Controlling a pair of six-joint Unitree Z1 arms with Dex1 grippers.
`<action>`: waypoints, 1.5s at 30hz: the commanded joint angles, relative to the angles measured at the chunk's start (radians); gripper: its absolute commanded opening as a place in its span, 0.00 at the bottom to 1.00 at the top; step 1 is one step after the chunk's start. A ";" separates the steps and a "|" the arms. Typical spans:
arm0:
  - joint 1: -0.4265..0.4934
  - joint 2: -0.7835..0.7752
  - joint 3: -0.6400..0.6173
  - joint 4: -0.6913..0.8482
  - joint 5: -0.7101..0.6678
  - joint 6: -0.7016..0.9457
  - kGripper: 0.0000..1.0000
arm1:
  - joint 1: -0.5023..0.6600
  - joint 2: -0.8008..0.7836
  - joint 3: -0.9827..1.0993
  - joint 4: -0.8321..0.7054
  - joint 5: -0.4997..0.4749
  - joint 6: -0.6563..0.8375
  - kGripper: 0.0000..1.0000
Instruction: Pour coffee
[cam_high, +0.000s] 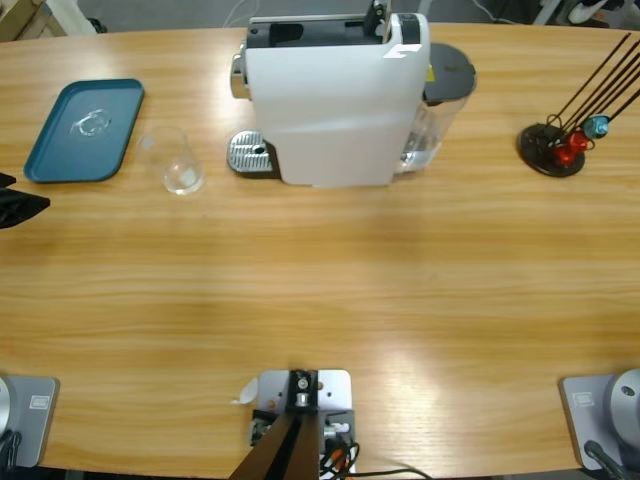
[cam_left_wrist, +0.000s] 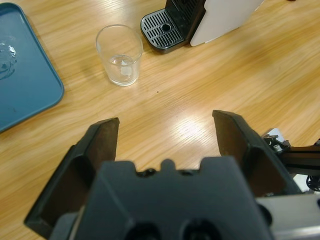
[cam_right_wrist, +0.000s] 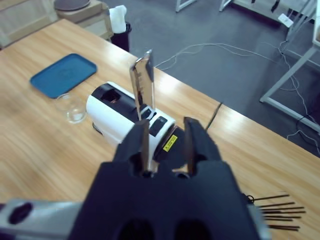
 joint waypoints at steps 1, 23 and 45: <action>0.004 -0.014 0.044 -0.022 -0.011 -0.010 0.81 | -0.008 0.184 -0.010 -0.011 -0.151 -0.105 0.00; 0.004 0.018 0.083 -0.078 -0.008 -0.010 0.81 | -0.004 0.373 -0.092 -0.163 -0.279 -0.149 0.00; 0.004 0.059 0.106 -0.128 -0.008 -0.010 0.81 | 0.138 0.464 -0.150 -0.104 -0.364 -0.095 0.00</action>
